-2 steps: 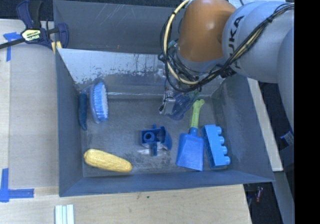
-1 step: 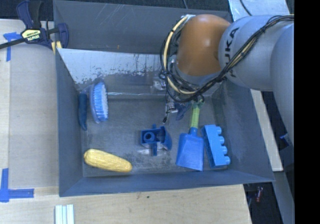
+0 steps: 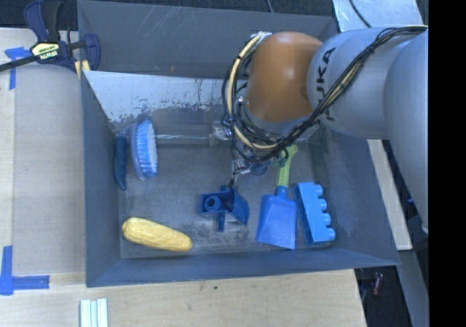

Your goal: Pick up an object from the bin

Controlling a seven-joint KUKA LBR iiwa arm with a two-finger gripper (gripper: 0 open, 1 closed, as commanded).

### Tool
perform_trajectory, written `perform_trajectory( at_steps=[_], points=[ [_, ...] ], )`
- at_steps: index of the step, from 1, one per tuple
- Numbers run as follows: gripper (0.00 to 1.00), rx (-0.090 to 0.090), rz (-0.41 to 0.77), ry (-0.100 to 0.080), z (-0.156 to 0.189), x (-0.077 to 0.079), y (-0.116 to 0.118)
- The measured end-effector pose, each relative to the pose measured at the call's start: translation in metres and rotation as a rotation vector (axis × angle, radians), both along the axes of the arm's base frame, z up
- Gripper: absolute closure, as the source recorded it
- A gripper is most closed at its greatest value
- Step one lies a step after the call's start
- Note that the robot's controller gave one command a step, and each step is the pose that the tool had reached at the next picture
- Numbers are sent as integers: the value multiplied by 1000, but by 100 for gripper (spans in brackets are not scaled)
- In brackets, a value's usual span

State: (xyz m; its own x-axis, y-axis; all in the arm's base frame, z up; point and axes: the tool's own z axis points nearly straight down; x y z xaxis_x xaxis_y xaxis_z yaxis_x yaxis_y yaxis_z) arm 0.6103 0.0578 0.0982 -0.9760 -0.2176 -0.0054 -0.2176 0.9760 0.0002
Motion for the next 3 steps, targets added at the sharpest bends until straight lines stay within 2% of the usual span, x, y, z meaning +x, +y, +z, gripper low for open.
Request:
perform_trajectory(
  at_steps=[1,2,3],
  points=[
    [0,2,-126,-2,-13,-1,-27],
    [0,0,-17,-3,-24,-20,-36],
    [100,0,-63,-5,-26,-83,-25]
  ],
)
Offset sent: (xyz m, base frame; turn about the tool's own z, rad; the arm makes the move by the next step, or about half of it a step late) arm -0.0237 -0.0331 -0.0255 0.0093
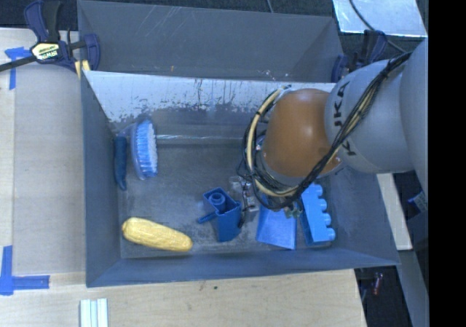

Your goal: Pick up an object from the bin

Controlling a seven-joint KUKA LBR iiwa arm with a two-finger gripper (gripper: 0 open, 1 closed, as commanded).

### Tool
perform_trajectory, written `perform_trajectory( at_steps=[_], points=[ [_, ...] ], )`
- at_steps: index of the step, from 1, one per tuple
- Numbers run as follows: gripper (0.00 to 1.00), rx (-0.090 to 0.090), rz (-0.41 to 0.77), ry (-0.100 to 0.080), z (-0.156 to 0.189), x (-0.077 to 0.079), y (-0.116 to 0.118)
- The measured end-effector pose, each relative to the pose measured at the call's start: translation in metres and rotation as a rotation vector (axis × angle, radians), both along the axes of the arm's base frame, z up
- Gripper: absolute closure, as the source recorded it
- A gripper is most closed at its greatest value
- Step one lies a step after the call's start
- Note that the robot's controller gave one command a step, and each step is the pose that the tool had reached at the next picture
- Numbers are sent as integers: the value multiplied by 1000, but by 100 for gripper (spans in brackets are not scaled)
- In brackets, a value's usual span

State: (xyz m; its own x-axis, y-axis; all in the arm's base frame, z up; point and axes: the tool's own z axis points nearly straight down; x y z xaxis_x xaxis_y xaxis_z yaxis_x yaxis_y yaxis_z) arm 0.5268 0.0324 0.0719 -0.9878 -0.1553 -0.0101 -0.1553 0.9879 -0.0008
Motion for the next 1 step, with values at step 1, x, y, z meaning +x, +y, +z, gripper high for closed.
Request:
perform_trajectory(
  at_steps=[1],
  points=[
    [100,0,0,0,0,0,0]
  ],
)
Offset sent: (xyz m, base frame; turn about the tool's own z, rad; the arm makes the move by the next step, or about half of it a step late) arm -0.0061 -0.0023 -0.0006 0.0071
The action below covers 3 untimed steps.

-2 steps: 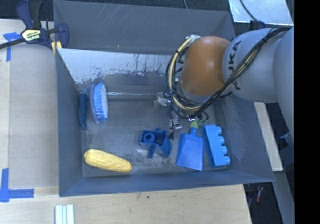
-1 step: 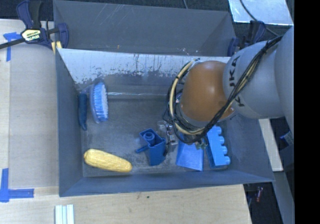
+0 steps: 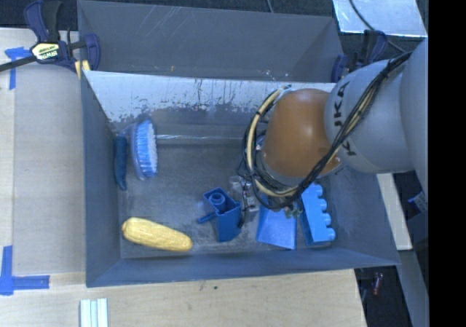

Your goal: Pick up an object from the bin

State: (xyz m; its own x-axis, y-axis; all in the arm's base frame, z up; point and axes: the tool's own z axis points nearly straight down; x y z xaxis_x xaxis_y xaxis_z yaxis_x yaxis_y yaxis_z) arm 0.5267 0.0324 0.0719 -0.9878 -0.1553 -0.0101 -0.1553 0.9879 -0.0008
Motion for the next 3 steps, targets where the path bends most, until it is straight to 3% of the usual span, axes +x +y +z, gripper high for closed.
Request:
perform_trajectory(
  at_steps=[3],
  points=[
    [100,1,-5,-5,4,-1,2]
  ],
)
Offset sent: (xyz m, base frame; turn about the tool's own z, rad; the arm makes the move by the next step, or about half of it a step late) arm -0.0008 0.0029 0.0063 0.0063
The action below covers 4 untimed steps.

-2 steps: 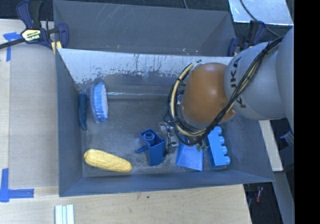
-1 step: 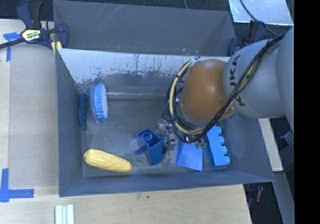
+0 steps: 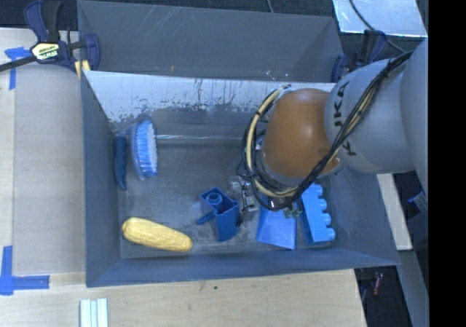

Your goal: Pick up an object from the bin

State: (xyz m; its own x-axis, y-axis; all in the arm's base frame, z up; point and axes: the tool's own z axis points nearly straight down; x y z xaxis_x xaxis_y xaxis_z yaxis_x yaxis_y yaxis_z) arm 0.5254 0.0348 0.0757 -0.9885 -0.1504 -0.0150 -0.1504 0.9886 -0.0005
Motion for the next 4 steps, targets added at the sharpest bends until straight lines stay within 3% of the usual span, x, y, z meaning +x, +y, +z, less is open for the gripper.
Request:
perform_trajectory(
  at_steps=[1,2,3,4],
  points=[
    [0,-2,111,-7,6,66,-4],
    [0,-1,111,-5,5,65,-4],
    [0,-9,441,-12,7,85,-62],
    [0,-2,216,-8,-1,71,36]
  ],
)
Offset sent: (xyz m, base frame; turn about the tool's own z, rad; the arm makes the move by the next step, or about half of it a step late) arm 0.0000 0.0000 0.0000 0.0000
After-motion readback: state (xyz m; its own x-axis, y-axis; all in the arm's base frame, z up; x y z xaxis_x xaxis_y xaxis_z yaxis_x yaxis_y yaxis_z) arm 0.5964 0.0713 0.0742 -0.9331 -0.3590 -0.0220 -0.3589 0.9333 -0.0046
